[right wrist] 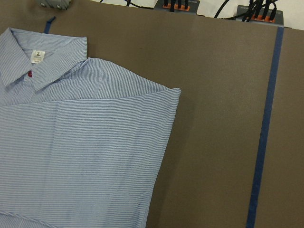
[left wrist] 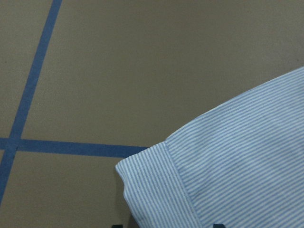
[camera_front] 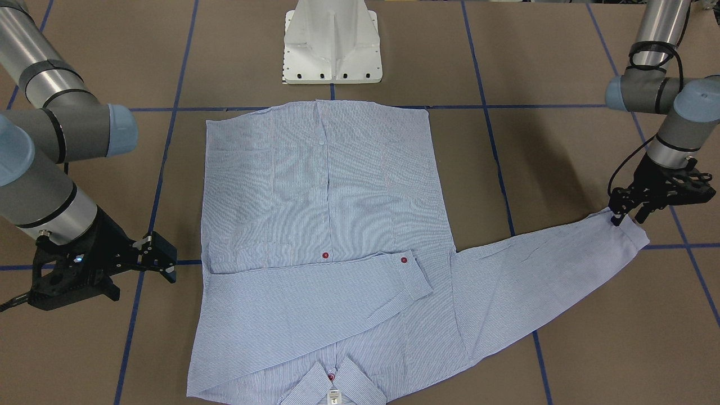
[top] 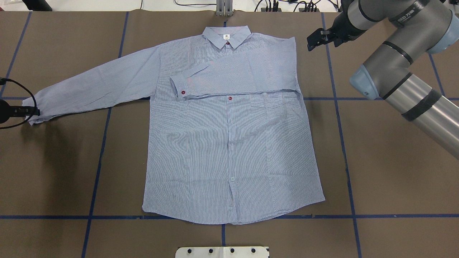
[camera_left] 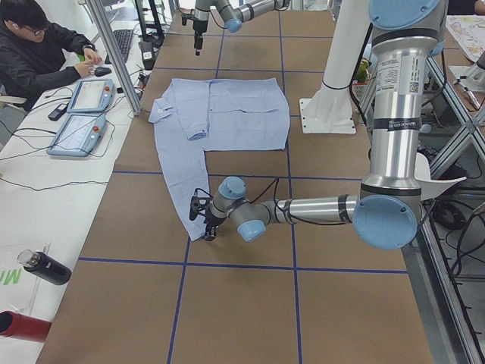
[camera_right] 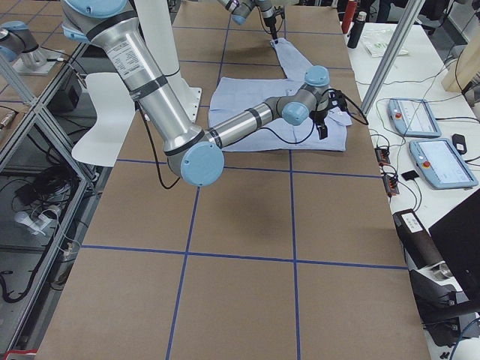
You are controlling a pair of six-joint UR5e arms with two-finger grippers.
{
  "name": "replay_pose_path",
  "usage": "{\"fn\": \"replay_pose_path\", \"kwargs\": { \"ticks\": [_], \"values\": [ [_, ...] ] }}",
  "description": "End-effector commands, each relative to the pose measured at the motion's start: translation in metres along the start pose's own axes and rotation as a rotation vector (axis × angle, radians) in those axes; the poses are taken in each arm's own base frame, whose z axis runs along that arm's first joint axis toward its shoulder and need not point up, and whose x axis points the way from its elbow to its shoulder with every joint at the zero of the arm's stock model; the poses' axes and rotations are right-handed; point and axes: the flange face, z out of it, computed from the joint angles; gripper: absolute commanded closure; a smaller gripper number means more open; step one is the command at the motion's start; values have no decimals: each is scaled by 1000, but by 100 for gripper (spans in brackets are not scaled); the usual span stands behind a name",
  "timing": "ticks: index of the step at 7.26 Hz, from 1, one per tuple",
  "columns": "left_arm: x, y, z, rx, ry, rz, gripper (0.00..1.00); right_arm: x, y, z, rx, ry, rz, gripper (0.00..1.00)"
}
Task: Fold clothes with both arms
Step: 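Grasp the other sleeve cuff with the left gripper while the right arm waits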
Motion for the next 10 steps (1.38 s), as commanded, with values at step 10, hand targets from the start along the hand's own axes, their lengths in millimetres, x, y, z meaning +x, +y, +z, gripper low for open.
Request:
{"fn": "replay_pose_path", "kwargs": {
  "ticks": [10],
  "values": [
    [86,-24,-81,-64,101,6,100,16,18,-4,-50,27,40,0]
  ]
}}
